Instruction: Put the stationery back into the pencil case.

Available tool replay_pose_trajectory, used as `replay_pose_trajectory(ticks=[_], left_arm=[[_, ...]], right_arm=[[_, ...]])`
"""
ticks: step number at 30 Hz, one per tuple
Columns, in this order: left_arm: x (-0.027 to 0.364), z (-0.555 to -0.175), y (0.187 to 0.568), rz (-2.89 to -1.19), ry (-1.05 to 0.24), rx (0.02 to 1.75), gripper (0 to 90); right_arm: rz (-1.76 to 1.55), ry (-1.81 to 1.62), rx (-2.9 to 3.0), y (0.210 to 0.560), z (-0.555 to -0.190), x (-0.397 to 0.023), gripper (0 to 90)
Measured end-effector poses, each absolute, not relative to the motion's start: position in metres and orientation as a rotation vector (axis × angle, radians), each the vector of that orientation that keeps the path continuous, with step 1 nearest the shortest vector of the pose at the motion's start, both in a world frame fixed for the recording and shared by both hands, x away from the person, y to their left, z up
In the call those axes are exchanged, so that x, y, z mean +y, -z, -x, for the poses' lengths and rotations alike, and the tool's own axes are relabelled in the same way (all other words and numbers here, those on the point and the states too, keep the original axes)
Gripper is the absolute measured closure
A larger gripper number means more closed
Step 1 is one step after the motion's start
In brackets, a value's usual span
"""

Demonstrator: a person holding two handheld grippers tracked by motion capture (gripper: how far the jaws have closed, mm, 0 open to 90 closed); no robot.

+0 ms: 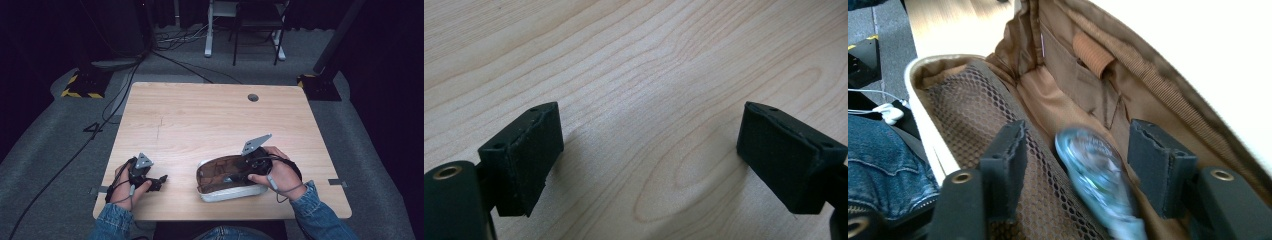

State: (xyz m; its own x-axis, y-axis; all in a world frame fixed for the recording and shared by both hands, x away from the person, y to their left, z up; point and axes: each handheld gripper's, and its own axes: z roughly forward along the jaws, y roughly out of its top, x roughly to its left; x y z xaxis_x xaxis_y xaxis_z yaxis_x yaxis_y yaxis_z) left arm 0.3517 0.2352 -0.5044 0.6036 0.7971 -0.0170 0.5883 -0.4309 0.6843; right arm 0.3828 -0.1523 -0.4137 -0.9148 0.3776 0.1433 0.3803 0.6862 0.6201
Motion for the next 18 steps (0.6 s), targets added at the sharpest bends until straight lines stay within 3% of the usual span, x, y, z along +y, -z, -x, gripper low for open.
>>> replay_pose_trajectory(ticks=[18], left_arm=[[0.235, -0.352, 0.504, -2.169, -0.41, 1.089, 11.6]], right_arm=[[0.803, 1.289, -2.908, 0.38, -0.388, -0.194, 40.8]])
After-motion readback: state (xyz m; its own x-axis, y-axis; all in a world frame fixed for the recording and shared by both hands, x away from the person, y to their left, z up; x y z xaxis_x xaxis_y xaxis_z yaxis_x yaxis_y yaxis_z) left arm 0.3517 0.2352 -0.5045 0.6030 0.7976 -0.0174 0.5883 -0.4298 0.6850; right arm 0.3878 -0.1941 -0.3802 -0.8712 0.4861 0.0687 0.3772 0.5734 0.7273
